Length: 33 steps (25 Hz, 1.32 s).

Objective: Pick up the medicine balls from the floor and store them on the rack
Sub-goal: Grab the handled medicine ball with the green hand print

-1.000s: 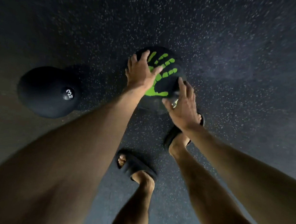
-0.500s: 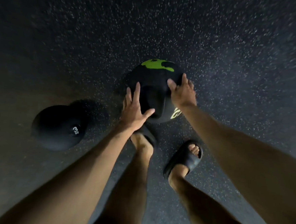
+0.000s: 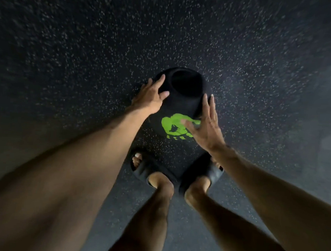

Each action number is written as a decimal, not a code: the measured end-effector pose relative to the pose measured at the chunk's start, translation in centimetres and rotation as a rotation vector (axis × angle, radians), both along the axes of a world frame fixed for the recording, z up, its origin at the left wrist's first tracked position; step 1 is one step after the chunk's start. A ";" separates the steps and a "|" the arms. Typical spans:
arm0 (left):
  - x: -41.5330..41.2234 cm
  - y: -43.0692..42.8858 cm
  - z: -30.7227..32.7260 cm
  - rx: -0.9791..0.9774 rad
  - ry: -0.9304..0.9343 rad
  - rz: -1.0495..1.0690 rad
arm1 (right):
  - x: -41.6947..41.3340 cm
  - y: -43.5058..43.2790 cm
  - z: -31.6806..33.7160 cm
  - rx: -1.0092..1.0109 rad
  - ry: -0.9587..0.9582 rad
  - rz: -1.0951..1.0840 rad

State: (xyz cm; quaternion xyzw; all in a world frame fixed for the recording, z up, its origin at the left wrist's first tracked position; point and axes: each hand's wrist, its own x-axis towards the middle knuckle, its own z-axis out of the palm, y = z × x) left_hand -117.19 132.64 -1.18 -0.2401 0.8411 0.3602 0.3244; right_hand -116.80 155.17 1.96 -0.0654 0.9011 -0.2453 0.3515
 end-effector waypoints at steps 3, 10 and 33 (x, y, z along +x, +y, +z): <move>-1.7 -1.3 1.0 -0.063 0.027 0.141 | -1.8 -3.5 -0.6 0.002 0.071 0.065; 1.1 -0.8 1.8 0.065 0.027 0.264 | -13.0 -12.3 -1.5 0.066 0.029 0.079; -26.9 -2.3 2.9 -0.152 0.080 0.019 | -41.5 -9.3 -3.0 0.057 -0.257 0.022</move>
